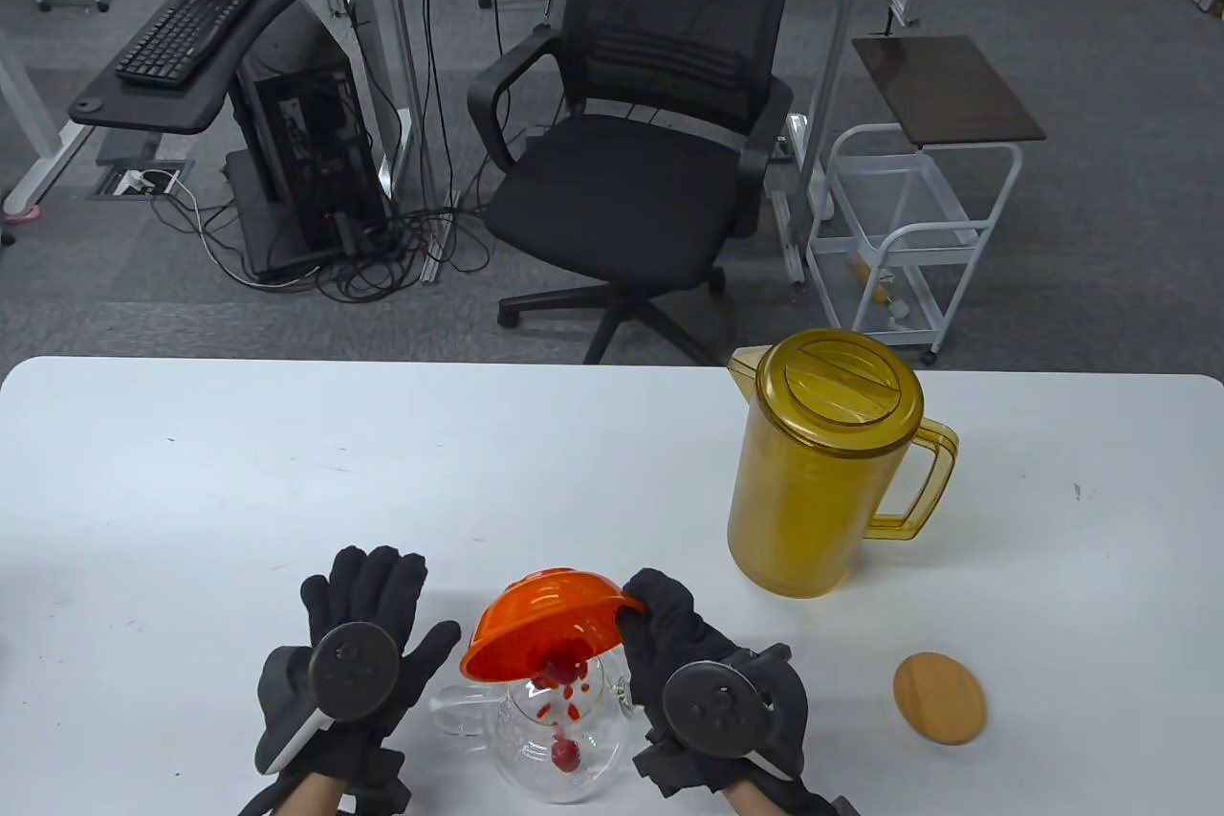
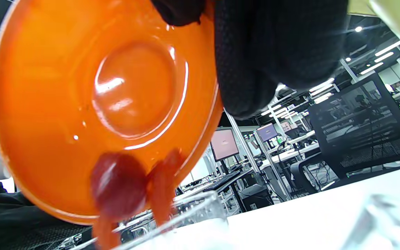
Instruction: Make wolfberry and red date tea
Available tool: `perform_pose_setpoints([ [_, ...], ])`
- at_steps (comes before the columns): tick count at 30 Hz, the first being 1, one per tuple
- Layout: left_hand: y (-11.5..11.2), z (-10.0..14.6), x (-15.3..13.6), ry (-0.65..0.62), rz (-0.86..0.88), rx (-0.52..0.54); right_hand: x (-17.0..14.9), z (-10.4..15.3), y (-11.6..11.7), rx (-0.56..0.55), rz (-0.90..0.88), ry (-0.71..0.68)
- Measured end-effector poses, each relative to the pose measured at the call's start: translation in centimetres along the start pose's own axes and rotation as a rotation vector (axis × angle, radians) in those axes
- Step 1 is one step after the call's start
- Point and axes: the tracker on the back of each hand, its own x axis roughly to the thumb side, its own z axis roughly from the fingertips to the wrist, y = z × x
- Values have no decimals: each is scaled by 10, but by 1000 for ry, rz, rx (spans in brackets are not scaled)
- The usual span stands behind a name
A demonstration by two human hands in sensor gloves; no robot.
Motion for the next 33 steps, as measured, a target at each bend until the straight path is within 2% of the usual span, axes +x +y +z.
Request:
perform_pose_setpoints([
  [6, 0, 0, 0, 0, 0, 0, 4, 0, -5, -21, 3, -20],
  [11, 0, 0, 1, -13, -2, 6, -5, -2, -17, -46, -5, 60],
  [15, 0, 0, 2, -16, -3, 7, -28, -3, -37, -59, -8, 231],
  [21, -1, 0, 3, -19, -3, 3, -71, 5, -66, -19, 55, 502],
  [24, -2, 0, 3, -21, -8, 1, -95, 9, -75, 67, 77, 621],
  [27, -2, 0, 4, -21, -10, 0, -118, 14, -77, 220, 102, 724],
  [33, -3, 0, 5, -24, -15, -6, -153, 29, -58, 522, 85, 859],
])
